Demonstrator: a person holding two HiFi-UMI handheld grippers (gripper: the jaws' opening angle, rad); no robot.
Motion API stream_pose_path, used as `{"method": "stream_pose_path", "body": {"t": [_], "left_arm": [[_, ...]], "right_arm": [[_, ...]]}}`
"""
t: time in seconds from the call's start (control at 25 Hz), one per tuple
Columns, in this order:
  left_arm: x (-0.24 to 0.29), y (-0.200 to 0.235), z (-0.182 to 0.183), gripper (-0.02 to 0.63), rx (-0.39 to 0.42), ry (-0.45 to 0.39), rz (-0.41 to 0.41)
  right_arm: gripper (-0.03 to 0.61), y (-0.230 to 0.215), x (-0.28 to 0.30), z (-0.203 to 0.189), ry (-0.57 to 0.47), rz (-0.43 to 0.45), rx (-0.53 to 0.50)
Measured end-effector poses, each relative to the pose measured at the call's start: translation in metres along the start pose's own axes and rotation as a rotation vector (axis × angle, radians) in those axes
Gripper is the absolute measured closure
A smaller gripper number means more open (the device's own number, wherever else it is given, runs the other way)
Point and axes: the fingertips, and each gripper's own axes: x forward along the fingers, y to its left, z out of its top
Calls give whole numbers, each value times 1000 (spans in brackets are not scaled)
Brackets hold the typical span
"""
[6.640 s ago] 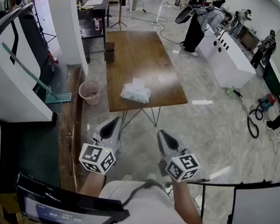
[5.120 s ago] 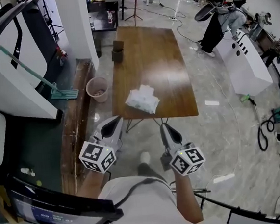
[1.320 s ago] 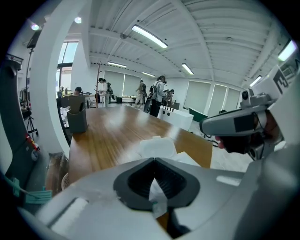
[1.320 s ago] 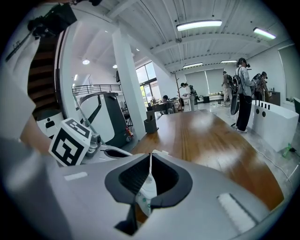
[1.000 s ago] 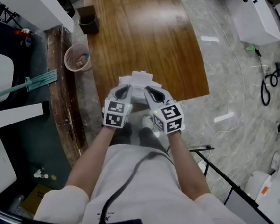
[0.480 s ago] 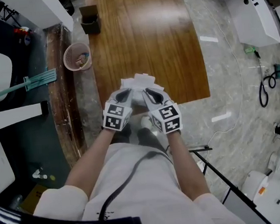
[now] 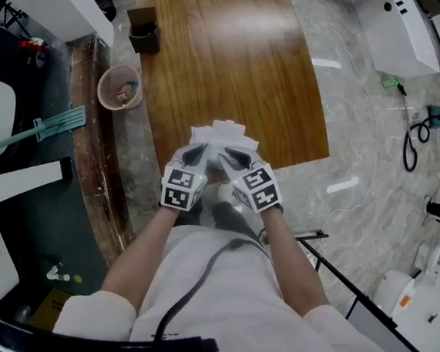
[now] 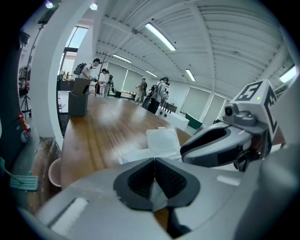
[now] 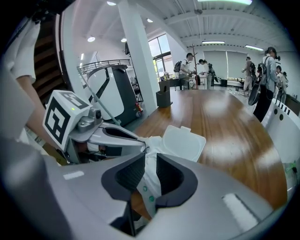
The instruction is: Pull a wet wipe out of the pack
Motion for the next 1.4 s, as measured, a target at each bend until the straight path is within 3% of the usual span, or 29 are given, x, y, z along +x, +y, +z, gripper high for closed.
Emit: {"method": "stream_pose_path", "body": {"t": [0.52,0.92,1.0,1.16,1.4], "left_arm": [[0,1,-1,606,-2,-2,-20],[0,2,-4,606,-11,7,-22],[0,1,-4,606,-9,7,-22],[-1,0,-4,606,-9,4,-17],[0,1,-2,606,-2,3,-12]], "right_arm": [[497,-3,22,-5,185,66,-3],[522,-1,33,-16,388,166,103],[557,-1,32,-18,393,171,105],[565,-1,29,-18,370,165,88],[566,-6,22,-10,261,148,91]]}}
